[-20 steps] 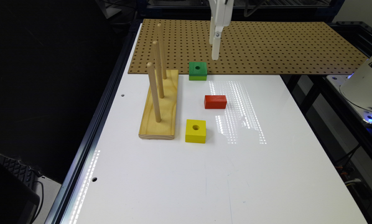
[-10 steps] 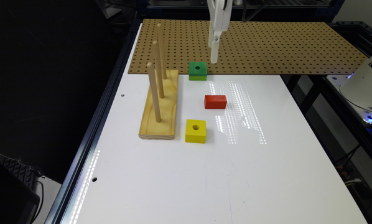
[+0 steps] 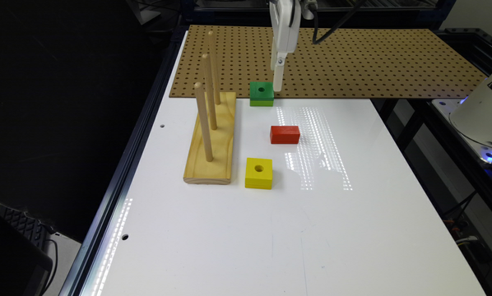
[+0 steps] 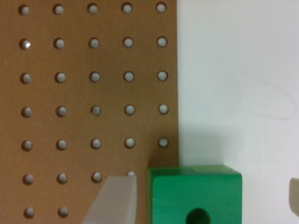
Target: Pick up green block.
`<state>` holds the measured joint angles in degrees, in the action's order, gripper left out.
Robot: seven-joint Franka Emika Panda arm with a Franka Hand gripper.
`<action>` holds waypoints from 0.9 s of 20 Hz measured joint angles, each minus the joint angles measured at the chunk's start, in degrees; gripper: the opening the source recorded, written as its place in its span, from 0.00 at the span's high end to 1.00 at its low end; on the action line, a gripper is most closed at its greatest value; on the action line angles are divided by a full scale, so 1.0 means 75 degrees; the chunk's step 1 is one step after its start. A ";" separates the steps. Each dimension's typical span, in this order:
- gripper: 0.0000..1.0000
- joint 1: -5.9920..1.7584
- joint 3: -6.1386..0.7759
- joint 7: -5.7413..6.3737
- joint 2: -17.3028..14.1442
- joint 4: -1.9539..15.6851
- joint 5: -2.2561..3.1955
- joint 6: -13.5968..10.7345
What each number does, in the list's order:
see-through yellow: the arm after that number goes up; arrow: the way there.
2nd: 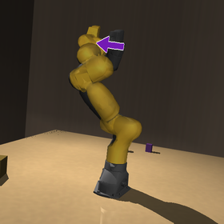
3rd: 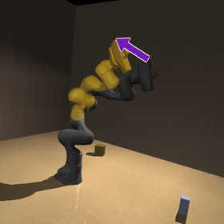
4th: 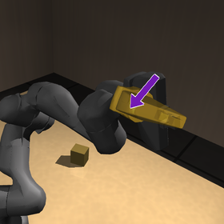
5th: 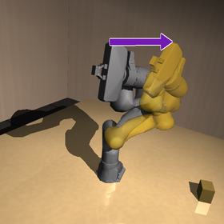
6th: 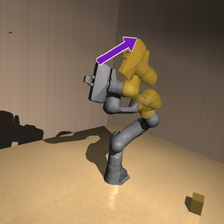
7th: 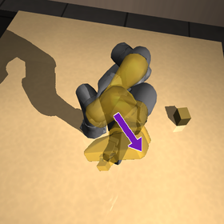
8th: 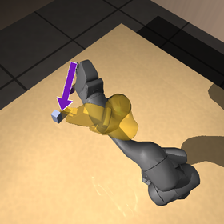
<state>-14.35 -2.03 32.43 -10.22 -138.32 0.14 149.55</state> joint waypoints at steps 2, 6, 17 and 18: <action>0.00 0.0001 -0.0017 0.0007 -0.0008 0.0040 0.0000 0.0000; 0.00 0.0001 -0.0036 0.0012 -0.0015 0.0075 0.0000 0.0000; 0.00 0.0001 -0.0044 0.0014 -0.0440 0.0187 0.0000 0.0230; 0.00 0.0001 -0.0044 0.0014 -0.0527 0.0188 0.0000 0.0310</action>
<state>-14.35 -2.36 32.53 -14.17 -136.91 0.14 151.88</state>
